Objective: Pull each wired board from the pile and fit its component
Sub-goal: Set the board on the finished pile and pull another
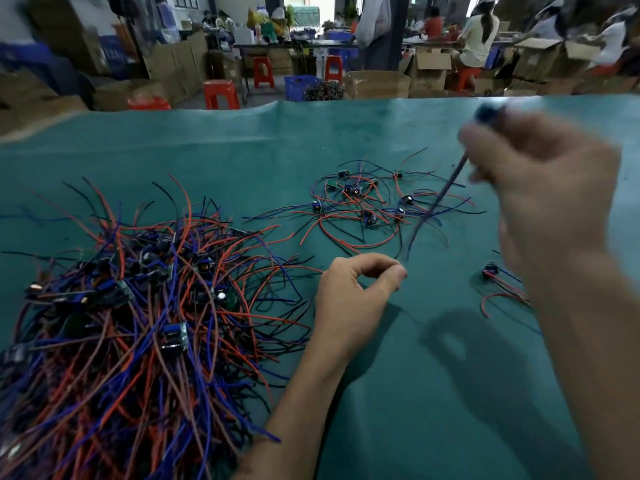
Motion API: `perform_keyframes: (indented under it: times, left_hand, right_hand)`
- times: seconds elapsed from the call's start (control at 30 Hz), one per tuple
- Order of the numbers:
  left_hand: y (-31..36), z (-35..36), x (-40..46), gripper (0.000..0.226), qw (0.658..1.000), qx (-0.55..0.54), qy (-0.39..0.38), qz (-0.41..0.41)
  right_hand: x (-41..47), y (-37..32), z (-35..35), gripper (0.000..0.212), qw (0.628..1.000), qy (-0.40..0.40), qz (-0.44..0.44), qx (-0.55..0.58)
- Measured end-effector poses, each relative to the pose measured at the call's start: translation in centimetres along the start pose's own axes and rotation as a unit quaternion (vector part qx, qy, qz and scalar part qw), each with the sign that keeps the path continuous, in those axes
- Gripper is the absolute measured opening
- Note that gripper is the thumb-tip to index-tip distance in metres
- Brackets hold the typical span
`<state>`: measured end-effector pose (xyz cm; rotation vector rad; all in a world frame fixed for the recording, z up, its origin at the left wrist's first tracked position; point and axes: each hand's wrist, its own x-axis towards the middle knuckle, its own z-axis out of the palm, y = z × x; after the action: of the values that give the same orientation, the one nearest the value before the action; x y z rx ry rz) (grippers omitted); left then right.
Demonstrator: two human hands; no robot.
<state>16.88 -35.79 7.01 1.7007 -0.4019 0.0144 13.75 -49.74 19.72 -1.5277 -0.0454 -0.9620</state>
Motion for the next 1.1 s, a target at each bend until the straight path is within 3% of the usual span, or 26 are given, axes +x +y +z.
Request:
perform_keyframes:
  times: [0.07,0.1,0.17,0.23,0.3,0.37,0.43,0.5,0.7,0.8,0.93,1.0,1.1]
  left_hand:
    - [0.0,-0.1,0.0,0.02,0.999,0.036,-0.006,-0.003]
    - [0.0,-0.1,0.0,0.022,0.999,0.042,-0.006,0.001]
    - [0.2,-0.1,0.0,0.021,0.999,0.033,0.006,0.003]
    - [0.1,-0.1,0.1,0.015,1.0,0.023,0.021,0.002]
    - [0.0,0.0,0.2,0.012,0.999,0.016,0.03,-0.006]
    - [0.0,0.0,0.2,0.011,0.999,0.016,0.043,-0.012]
    - [0.0,-0.1,0.2,0.017,0.998,0.027,0.049,-0.014]
    - [-0.1,-0.1,0.3,0.022,0.998,0.03,0.046,-0.015]
    - [-0.2,0.1,0.5,0.022,0.997,0.029,0.061,-0.027]
    - [-0.4,0.1,0.4,0.02,0.997,0.021,0.063,-0.031]
    - [-0.4,0.2,0.4,0.013,0.997,0.003,0.066,-0.03]
    - [-0.3,0.1,0.4,0.008,0.996,-0.037,0.074,-0.031]
    - [0.1,-0.2,0.3,0.016,0.993,-0.093,0.072,-0.023]
  right_hand:
    - [2.1,-3.0,2.4,0.008,0.997,-0.069,-0.003,0.019]
    - [2.9,-4.1,4.2,0.009,0.988,-0.145,0.021,0.039]
    - [3.7,-5.2,8.3,0.013,0.932,-0.345,0.092,0.054]
    - [4.1,-4.1,11.7,0.02,0.867,-0.482,0.122,-0.022]
    - [5.2,-0.6,13.3,0.015,0.848,-0.481,0.061,-0.213]
    - [6.4,3.8,12.6,0.018,0.793,-0.42,-0.009,-0.44]
    - [6.3,8.0,10.4,0.031,0.712,-0.399,0.025,-0.578]
    - [5.5,11.3,8.0,0.037,0.679,-0.393,0.064,-0.617]
    - [5.7,12.8,4.7,0.016,0.774,-0.322,0.098,-0.536]
    - [6.2,12.1,3.2,0.017,0.84,-0.249,0.13,-0.465]
    - [6.7,8.5,1.4,0.015,0.898,-0.196,0.149,-0.364]
    - [6.5,5.8,0.6,0.015,0.933,-0.153,0.146,-0.291]
    - [4.3,2.2,-0.1,0.015,0.963,-0.154,0.179,-0.128]
